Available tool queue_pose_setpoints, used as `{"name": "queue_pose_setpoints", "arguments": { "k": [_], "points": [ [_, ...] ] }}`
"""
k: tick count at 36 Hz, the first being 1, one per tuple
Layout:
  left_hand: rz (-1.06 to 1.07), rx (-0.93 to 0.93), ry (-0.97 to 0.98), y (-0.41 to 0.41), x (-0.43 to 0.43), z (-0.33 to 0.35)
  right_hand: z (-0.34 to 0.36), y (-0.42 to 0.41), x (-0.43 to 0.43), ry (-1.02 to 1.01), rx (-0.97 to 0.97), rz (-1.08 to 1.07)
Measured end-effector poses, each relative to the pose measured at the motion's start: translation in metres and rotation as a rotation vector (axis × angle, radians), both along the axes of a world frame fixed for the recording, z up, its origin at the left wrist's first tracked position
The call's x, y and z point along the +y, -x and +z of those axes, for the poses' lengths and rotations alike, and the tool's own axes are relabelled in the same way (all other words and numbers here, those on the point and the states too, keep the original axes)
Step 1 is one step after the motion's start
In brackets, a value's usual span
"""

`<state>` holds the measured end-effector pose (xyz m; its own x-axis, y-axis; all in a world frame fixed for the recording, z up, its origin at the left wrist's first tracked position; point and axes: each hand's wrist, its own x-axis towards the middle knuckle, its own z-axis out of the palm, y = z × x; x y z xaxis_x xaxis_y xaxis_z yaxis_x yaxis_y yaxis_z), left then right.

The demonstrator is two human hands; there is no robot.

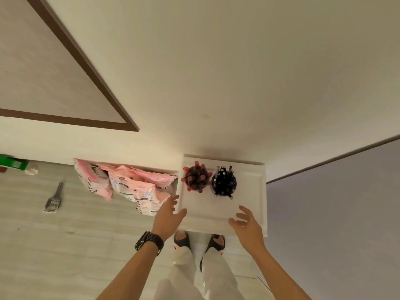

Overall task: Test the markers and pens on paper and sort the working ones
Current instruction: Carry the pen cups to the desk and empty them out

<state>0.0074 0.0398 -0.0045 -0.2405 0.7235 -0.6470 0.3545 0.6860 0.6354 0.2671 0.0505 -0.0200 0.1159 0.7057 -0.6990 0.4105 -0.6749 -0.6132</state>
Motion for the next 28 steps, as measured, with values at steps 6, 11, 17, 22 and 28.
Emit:
{"name": "queue_pose_setpoints", "arguments": {
  "k": [6, 11, 17, 22, 28],
  "points": [
    [0.059, -0.054, -0.105, -0.009, 0.038, -0.016, -0.009, 0.017, 0.040, -0.127, -0.024, 0.094],
    [0.068, -0.111, -0.240, -0.017, 0.059, -0.029, -0.016, 0.026, 0.059, -0.231, -0.011, 0.125],
    [0.021, -0.101, -0.300, -0.027, 0.077, -0.039, -0.029, 0.036, 0.074, -0.329, -0.021, 0.193],
    [-0.094, 0.030, -0.318, -0.028, 0.080, -0.047, -0.033, 0.043, 0.081, -0.386, -0.068, 0.251],
    [-0.152, 0.110, -0.249, -0.023, 0.071, -0.030, -0.022, 0.037, 0.082, -0.364, -0.080, 0.341]
  ]
}}
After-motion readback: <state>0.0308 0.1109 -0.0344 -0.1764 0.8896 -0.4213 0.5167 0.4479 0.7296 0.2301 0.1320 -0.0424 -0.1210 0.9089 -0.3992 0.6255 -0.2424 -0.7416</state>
